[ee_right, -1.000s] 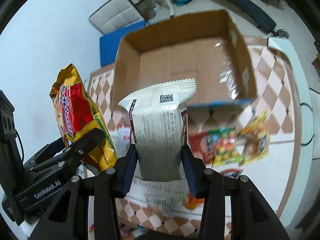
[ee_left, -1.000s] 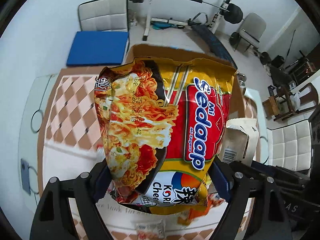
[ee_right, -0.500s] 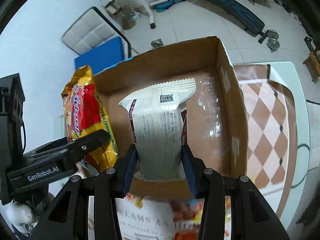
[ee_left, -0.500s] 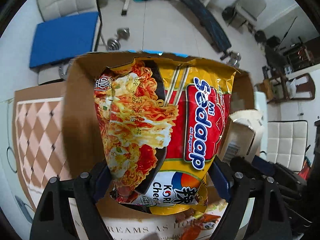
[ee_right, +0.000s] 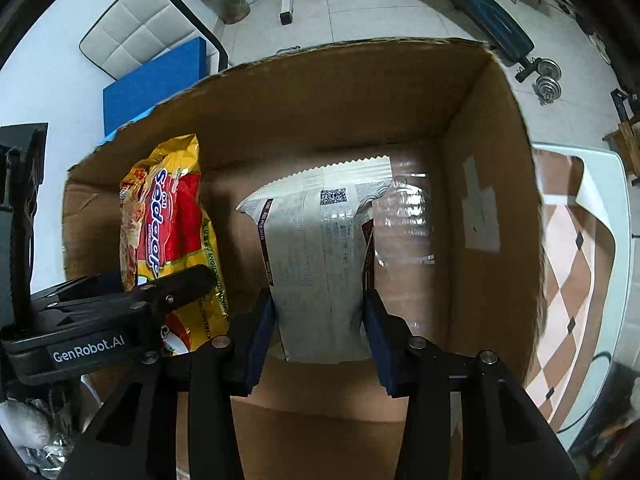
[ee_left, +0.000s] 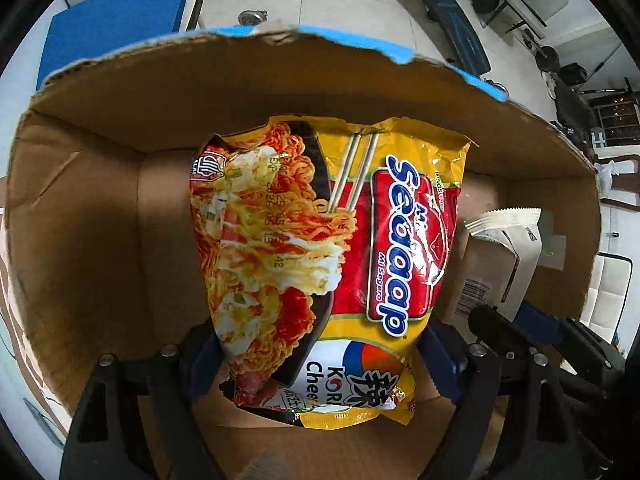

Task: Organize snacks
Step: 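Carry the noodle pack with the left tool while the right tool carries the white packet into the box, then open the left tool releasing the noodle pack while the right tool releases the white packet in the box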

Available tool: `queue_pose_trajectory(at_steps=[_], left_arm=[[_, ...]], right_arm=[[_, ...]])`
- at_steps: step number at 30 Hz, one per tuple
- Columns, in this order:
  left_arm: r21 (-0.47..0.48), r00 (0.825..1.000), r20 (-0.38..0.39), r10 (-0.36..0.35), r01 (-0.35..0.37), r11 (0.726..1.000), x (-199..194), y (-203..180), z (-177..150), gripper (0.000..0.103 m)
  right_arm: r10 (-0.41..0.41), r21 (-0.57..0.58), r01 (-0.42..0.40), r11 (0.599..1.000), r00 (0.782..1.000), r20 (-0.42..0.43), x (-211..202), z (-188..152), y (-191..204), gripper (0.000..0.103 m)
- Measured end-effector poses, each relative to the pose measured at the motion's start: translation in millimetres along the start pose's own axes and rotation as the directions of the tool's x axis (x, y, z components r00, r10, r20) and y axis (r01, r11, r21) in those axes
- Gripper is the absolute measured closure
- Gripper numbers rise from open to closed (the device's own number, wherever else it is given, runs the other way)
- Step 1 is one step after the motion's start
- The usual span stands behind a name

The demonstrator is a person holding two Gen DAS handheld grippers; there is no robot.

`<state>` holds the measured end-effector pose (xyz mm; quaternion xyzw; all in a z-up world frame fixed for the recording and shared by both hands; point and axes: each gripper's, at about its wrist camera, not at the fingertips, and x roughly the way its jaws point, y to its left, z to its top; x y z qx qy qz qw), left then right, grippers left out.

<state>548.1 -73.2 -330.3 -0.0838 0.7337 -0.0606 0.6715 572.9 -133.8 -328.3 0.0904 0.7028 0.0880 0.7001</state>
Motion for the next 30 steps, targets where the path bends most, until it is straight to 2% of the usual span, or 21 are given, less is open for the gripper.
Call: queue_pose_trajectory(at_steps=[4,6,7,8,9,12,14,18,21,30], left_arm=[[-0.015,1.000,0.020,0.022,-0.021,1.000,-13,2,2,0.017],[-0.021,0.999,0.034,0.024,-0.023,1.000,-18,3,0,0.017],[-0.027,0.999,0.043,0.020,-0.018,0.999,-21,4,-2,0.017],[-0.029,0.999,0.053,0.012,-0.011,1.000,-24,5,-5,0.015],[-0.031,0.998,0.062,0.016,-0.014,0.999,-28,5,-7,0.010],[-0.029,0.996,0.088,0.002,0.001,1.000,-39,6,-17,0.008],[-0.027,0.995,0.104,-0.007,0.010,1.000,-45,5,-26,0.008],[-0.012,0.985,0.169,0.014,-0.012,1.000,-70,4,-50,0.008],[-0.013,0.977,0.211,0.025,-0.023,1.000,-84,8,-68,0.008],[-0.005,0.927,0.368,0.067,-0.070,0.998,-131,-2,-130,0.008]], right_arm=[[0.034,-0.012,-0.034,0.999,0.998,-0.043,10,10,3,0.053],[0.030,-0.002,-0.031,1.000,0.998,-0.052,12,13,1,0.043],[0.023,0.003,-0.023,1.000,0.998,-0.051,11,13,-1,0.032],[0.028,0.011,-0.027,1.000,0.998,-0.053,10,13,-3,0.026],[0.052,0.020,-0.051,0.998,0.997,-0.057,9,13,-5,0.026],[0.057,0.011,-0.056,0.998,0.997,-0.059,4,8,-1,0.020],[0.044,-0.009,-0.044,0.999,0.997,-0.059,0,0,5,0.009],[-0.007,-0.055,0.004,0.998,0.999,-0.041,-13,-17,18,0.009],[-0.054,-0.074,0.055,0.996,0.998,0.011,-29,-34,23,0.009],[-0.117,-0.089,0.136,0.987,0.975,0.189,-91,-92,30,0.009]])
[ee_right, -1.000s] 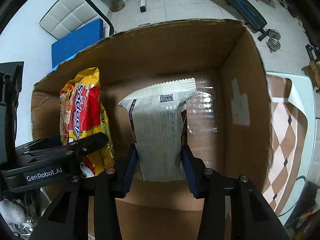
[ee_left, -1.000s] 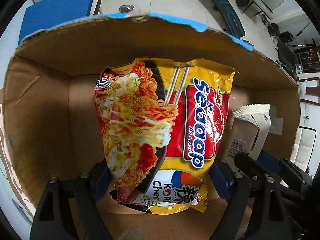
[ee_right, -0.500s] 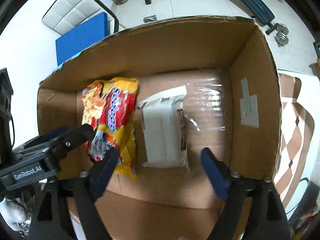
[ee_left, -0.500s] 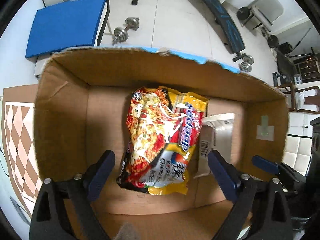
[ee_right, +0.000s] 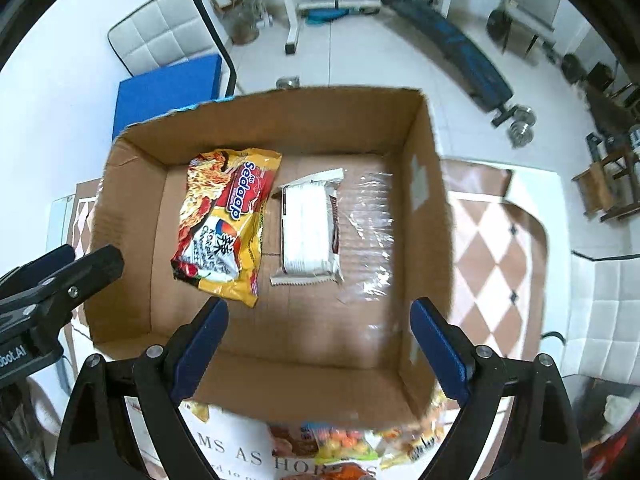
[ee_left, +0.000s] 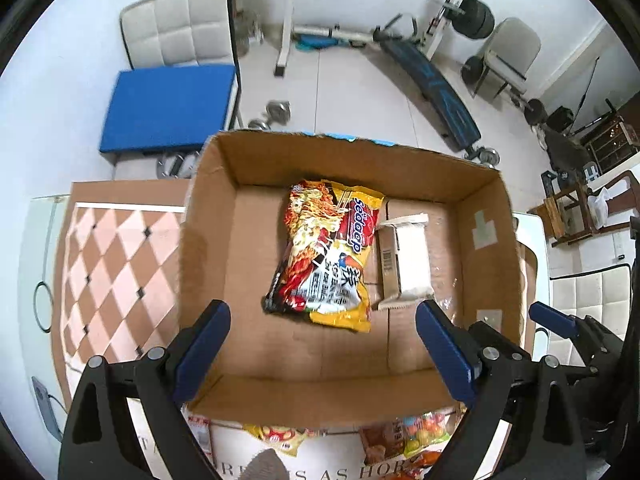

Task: Organize snacks
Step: 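Open the left tool releasing the noodle pack while the right tool releases the white packet in the box, then move the left tool to the nitz cookie pack while the right tool moves to the orange panda bag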

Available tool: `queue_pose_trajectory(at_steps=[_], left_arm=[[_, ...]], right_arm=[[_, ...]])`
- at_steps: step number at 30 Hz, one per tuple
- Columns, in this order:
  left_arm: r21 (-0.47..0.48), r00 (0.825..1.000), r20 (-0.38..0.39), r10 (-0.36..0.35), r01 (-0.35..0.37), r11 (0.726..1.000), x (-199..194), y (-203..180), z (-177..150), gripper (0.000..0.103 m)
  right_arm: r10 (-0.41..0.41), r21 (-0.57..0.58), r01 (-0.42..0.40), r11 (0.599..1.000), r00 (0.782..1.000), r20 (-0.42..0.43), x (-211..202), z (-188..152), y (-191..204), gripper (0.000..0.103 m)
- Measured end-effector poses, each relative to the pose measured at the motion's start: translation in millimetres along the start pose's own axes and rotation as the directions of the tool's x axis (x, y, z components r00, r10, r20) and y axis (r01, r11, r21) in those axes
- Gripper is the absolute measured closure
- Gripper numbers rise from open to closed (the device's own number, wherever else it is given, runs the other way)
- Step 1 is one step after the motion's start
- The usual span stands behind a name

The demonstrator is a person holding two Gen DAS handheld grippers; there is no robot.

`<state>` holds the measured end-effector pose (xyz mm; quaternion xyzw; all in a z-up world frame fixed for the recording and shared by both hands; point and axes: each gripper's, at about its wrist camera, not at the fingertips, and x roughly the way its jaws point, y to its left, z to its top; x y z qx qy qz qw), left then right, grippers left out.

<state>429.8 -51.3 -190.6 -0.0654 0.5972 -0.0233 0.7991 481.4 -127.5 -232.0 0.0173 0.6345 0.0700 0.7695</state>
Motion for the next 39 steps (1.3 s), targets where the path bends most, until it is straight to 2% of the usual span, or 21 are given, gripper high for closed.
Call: queue_pose_trajectory(at_steps=[9,15,17,21,24,25,27,31,33,34,36,38,39], left_arm=[[0.009,0.995,0.100,0.023,-0.024,1.000,-54,-10,-47,0.008],[0.013,0.993,0.112,0.043,-0.045,0.999,-72,-6,-87,0.008],[0.009,0.995,0.086,0.042,-0.043,0.999,-70,0,-109,0.008],[0.005,0.997,-0.012,0.071,-0.071,0.997,-49,13,-160,0.008],[-0.028,0.989,-0.137,0.059,-0.063,0.998,-23,29,-207,0.008],[-0.049,0.980,-0.188,0.057,-0.067,0.997,-11,35,-226,0.008],[-0.071,0.968,-0.245,0.054,-0.074,0.995,3,43,-251,0.008],[-0.169,0.921,-0.390,0.015,-0.088,0.982,37,61,-312,0.008],[-0.186,0.909,-0.418,0.011,-0.097,0.978,47,64,-329,0.008],[-0.191,0.906,-0.422,-0.011,-0.077,0.979,51,63,-339,0.008],[-0.149,0.908,-0.417,-0.036,-0.029,0.988,51,56,-348,0.008],[-0.029,0.911,-0.411,-0.021,0.010,1.000,50,38,-353,0.008],[0.082,0.915,-0.403,0.017,0.017,0.997,48,25,-355,0.008]], right_arm=[[0.049,-0.004,-0.049,0.999,0.996,0.074,-58,-49,8,0.009],[0.107,0.012,-0.107,0.994,0.994,0.039,-72,-95,4,0.008],[0.115,0.014,-0.116,0.993,0.993,0.014,-70,-115,-1,0.008],[0.091,0.024,-0.089,0.996,0.993,-0.078,-47,-163,-17,0.008],[0.080,0.035,-0.076,0.997,0.985,-0.155,-24,-197,-30,0.008],[0.080,0.042,-0.074,0.996,0.979,-0.186,-14,-209,-36,0.008],[0.079,0.057,-0.068,0.996,0.972,-0.223,1,-225,-46,0.008],[0.063,0.059,-0.049,0.997,0.962,-0.266,24,-251,-61,0.008],[0.060,0.053,-0.047,0.997,0.956,-0.288,30,-257,-64,0.008],[0.057,0.042,-0.047,0.998,0.953,-0.298,33,-259,-65,0.008],[0.053,0.008,-0.053,0.999,0.946,-0.319,38,-263,-66,0.008],[0.048,-0.017,-0.058,0.998,0.939,-0.341,42,-267,-65,0.008],[0.046,-0.032,-0.061,0.998,0.934,-0.353,43,-268,-63,0.008]])
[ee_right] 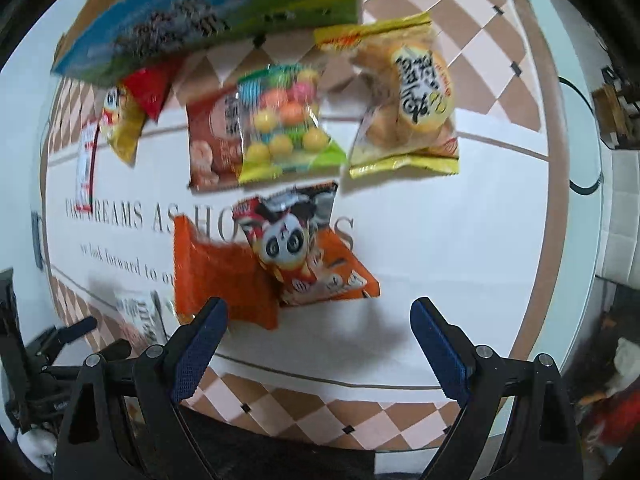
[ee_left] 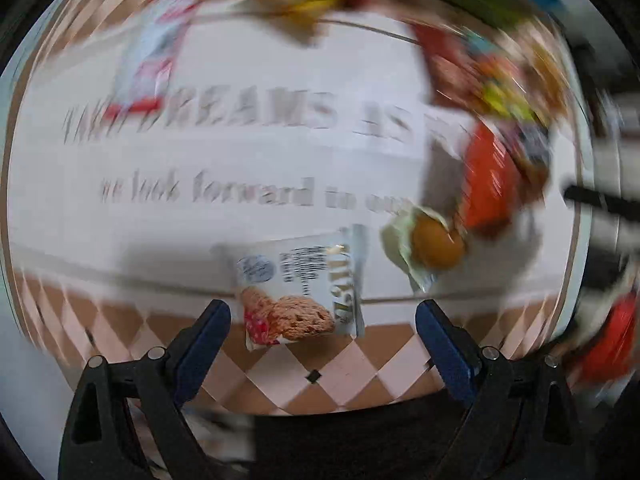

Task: Organize snacks
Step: 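Move the left tool to the nitz cookie pack while the right tool moves to the orange panda bag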

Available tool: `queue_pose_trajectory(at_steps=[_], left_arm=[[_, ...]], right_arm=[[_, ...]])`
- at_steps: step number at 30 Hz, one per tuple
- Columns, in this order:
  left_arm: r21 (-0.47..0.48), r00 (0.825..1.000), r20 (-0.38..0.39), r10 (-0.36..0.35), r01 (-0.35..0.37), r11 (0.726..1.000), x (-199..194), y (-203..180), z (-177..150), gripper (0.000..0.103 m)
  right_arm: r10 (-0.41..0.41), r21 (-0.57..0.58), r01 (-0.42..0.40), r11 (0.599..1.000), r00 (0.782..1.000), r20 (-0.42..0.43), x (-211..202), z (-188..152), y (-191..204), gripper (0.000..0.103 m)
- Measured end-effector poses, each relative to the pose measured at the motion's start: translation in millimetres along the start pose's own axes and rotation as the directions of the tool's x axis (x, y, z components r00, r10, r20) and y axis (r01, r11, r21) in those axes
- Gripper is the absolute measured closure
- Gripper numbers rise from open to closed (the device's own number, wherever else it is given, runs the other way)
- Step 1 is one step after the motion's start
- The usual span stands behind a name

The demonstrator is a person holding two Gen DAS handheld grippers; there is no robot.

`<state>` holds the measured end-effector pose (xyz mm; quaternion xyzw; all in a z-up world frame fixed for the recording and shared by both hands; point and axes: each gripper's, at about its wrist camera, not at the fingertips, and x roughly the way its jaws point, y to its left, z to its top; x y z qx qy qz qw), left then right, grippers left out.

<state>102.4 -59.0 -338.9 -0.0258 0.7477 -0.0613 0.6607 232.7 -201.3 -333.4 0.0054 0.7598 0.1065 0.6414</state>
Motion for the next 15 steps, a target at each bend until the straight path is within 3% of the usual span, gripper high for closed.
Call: queue_pose_trajectory(at_steps=[2,4,8,11,15], left_arm=[[0.175,0.996,0.027,0.089,-0.093,0.980,1,-21,-3,0.008],[0.345,0.984,0.027,0.178,-0.176,0.922,10,-40,-7,0.008],[0.554,0.971,-0.017,0.238,-0.189,0.811,30,-63,-16,0.008],[0.625,0.956,-0.050,0.288,-0.195,0.756,49,-71,-19,0.008],[0.644,0.935,-0.073,0.347,-0.222,0.732,74,-76,-17,0.008]], right_arm=[[-0.011,-0.036,0.010,0.999,1.000,-0.025,3,0,6,0.008],[-0.017,-0.071,0.014,0.997,0.999,-0.040,5,0,15,0.008],[-0.018,-0.127,0.011,0.992,0.998,-0.058,6,1,32,0.008],[-0.026,-0.155,0.016,0.988,0.998,-0.060,6,1,43,0.008],[-0.027,-0.166,0.017,0.986,0.998,-0.057,4,2,48,0.008]])
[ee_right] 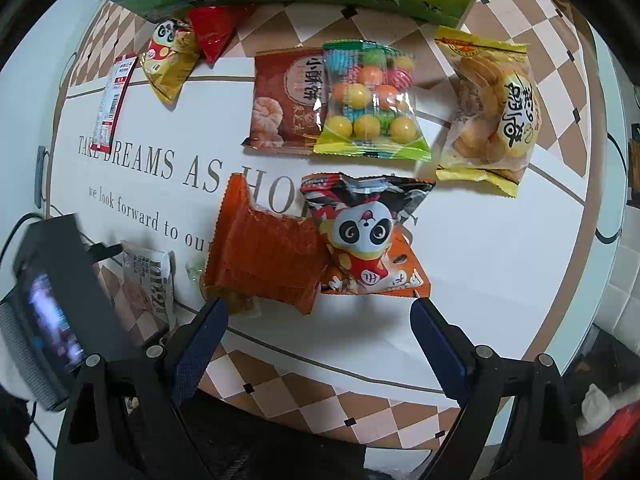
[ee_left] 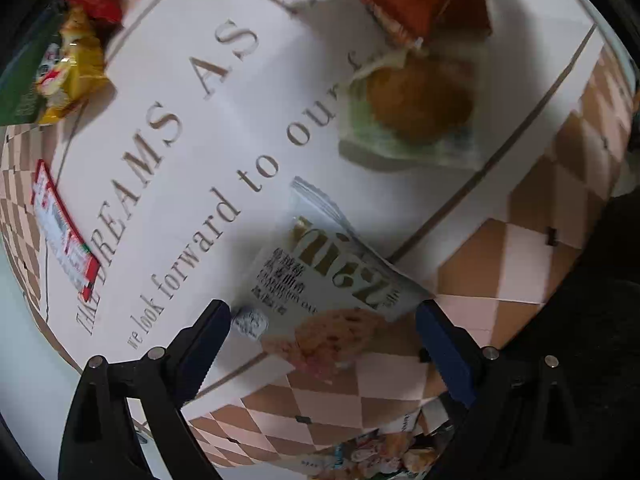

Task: Organize snacks
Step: 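Move the left tool to the nitz cookie pack while the right tool moves to the orange panda bag, then grasp the nitz cookie pack with the left tool while the right tool grasps the orange panda bag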

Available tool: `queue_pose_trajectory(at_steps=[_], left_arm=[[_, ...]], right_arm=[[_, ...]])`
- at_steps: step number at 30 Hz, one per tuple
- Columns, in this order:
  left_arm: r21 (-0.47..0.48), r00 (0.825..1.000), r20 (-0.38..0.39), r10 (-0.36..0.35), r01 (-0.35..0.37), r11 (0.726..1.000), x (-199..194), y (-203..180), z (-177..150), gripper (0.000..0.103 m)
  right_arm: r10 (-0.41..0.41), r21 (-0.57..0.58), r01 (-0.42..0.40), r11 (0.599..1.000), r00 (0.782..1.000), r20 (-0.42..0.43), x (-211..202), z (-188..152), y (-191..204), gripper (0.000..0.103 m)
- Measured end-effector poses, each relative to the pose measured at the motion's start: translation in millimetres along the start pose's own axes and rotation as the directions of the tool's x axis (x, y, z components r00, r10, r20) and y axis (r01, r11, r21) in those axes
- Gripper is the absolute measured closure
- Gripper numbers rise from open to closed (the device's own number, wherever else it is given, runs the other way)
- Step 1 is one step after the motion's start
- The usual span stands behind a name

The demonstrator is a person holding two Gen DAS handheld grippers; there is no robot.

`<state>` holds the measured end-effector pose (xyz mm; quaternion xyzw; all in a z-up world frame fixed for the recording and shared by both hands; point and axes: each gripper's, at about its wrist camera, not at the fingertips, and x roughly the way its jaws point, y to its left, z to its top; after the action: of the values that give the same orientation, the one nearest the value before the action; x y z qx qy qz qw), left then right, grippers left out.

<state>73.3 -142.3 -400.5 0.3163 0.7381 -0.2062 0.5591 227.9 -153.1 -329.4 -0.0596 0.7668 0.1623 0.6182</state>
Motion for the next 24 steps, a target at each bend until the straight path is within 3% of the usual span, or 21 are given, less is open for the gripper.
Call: queue_pose_trajectory(at_steps=[2,3,6,9,11,12,13,14,16,18,19,21,24], left_arm=[[-0.035,1.000,0.002,-0.016,0.016,0.999,4,0,5,0.009],[-0.058,1.000,0.002,-0.019,0.019,0.998,4,1,7,0.015],[-0.178,0.998,0.024,-0.058,0.061,0.982,-1,12,10,0.019],[-0.381,0.990,0.051,-0.131,0.141,0.914,-5,33,10,0.021],[-0.563,0.965,0.108,-0.238,0.257,0.786,-5,55,5,0.022],[-0.649,0.944,0.153,-0.294,0.320,0.690,-4,65,0,0.022],[-0.700,0.925,0.188,-0.329,0.362,0.616,-2,72,-4,0.022],[-0.731,0.910,0.218,-0.354,0.393,0.558,0,77,-7,0.022],[-0.778,0.880,0.277,-0.386,0.441,0.447,3,84,-12,0.021],[-0.789,0.851,0.325,-0.413,0.485,0.377,7,86,-21,0.021],[-0.792,0.835,0.348,-0.427,0.505,0.341,8,86,-24,0.021],[-0.787,0.827,0.360,-0.432,0.518,0.335,8,82,-25,0.021],[-0.775,0.851,0.334,-0.407,0.493,0.396,5,79,-28,0.021]], right_arm=[[0.000,0.010,0.000,1.000,1.000,0.003,0,1,-2,0.008],[0.001,0.017,-0.001,1.000,1.000,0.003,-1,1,-5,0.008],[-0.001,0.038,0.000,0.999,1.000,0.015,-3,1,-14,0.008],[-0.023,0.085,0.020,0.996,0.999,0.030,-2,2,-31,0.008],[-0.020,0.129,0.015,0.992,0.999,0.036,3,5,-43,0.008],[-0.015,0.152,0.009,0.988,0.999,0.038,6,6,-49,0.008],[-0.006,0.177,-0.002,0.984,0.999,0.043,11,9,-54,0.009],[0.004,0.185,-0.013,0.983,0.999,0.047,15,11,-56,0.010],[0.029,0.188,-0.038,0.981,0.998,0.049,24,16,-55,0.011],[0.025,0.189,-0.032,0.981,0.999,0.040,34,20,-53,0.019],[0.037,0.189,-0.044,0.981,0.999,0.040,39,21,-52,0.031],[0.035,0.198,-0.043,0.979,0.998,0.043,40,21,-51,0.035],[0.014,0.208,-0.017,0.978,1.000,0.020,36,15,-54,0.040]])
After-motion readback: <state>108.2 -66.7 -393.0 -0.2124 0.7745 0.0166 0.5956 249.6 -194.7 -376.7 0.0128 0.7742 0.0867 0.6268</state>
